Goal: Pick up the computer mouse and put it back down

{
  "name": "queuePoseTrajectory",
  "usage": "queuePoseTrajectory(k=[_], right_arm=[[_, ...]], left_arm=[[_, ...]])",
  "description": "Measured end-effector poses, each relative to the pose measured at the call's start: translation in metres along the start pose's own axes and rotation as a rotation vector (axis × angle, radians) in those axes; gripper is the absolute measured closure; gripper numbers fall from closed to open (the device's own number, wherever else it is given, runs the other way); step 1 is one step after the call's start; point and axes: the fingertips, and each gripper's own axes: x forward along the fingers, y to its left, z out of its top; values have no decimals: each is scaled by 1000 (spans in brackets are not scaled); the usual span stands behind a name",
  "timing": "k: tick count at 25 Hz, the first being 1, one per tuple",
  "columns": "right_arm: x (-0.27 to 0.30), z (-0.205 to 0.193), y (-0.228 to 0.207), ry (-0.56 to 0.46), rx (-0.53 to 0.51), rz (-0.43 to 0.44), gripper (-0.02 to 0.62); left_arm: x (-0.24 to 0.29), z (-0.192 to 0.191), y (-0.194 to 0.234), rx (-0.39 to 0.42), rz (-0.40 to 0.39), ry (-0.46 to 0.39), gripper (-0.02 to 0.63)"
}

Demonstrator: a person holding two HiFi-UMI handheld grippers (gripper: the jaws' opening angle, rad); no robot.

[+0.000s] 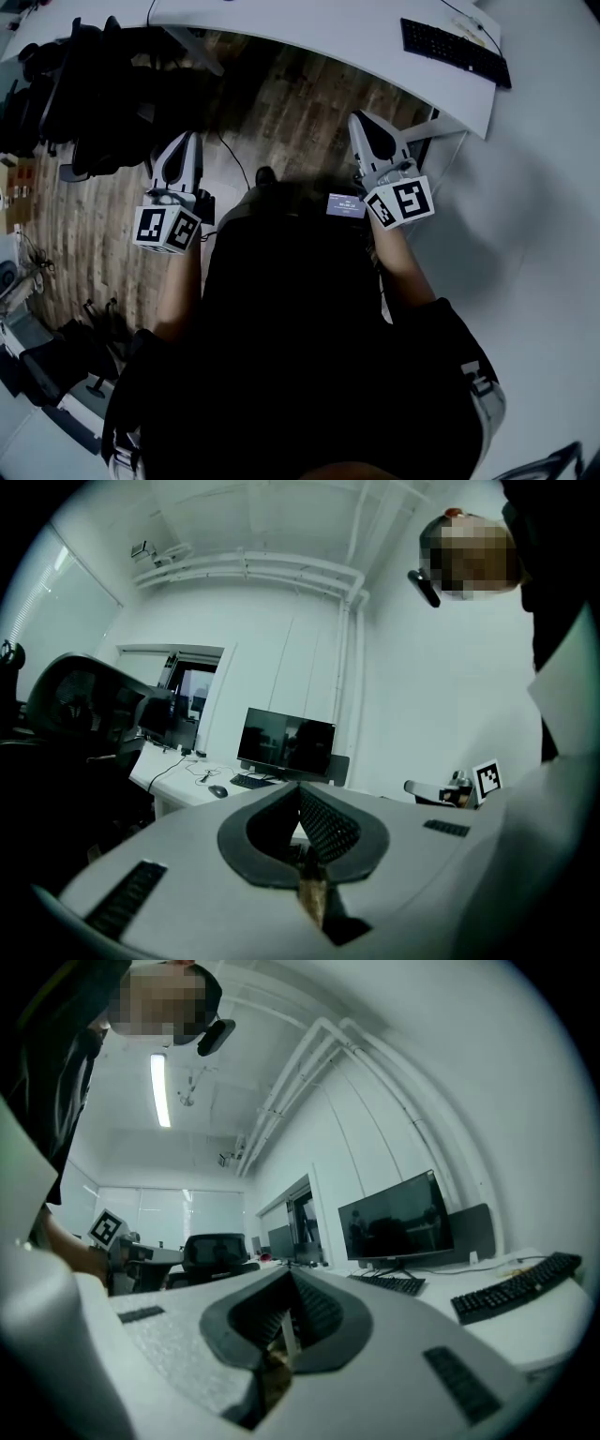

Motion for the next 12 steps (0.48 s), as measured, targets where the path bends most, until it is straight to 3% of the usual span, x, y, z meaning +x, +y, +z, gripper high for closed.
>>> queuePoseTrajectory(k=[12], right_arm=[[-8, -9, 43, 71, -6, -36, 593]], left_arm=[[-28, -2, 12, -48, -85, 14, 611]])
